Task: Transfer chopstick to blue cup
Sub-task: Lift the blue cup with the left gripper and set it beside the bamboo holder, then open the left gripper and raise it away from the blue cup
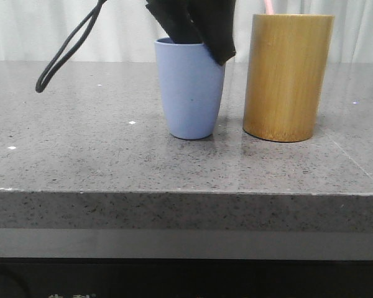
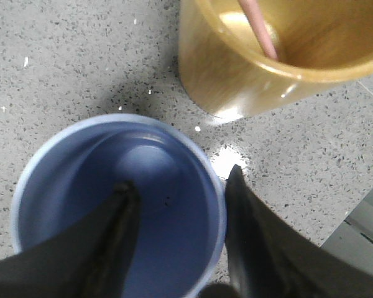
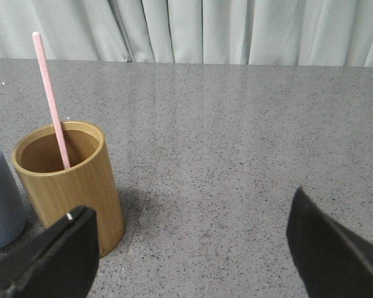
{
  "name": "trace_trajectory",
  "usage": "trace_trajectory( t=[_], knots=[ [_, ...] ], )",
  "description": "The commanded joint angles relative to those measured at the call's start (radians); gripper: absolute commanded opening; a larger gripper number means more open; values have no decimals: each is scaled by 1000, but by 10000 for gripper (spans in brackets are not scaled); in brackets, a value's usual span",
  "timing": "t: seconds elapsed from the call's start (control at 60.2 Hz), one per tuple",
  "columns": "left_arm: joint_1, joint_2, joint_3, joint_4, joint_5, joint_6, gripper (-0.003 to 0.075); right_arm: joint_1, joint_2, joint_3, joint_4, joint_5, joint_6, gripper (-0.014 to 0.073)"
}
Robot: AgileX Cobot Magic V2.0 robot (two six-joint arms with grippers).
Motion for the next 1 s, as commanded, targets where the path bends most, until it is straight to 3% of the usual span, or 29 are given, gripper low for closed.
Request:
trace_trajectory(
  t=[0.0,0.266,0.415,0.73,0.979],
  knots=[
    [-6,-81,-33,-15,12,-18,365,-4,9,-38,2,-74,-5,626],
    [-1,-227,5,26,12,-19,361,-4,9,-38,2,-74,-5,626],
    [51,-304,48,71,12,-21,273,-4,9,-38,2,-74,-5,626],
    [363,-457,230,71,8,-21,-20,-4,9,-38,2,-74,-5,626],
    [604,-649,478,-22,-166,-21,-19,-4,9,-38,2,-74,-5,626]
  ],
)
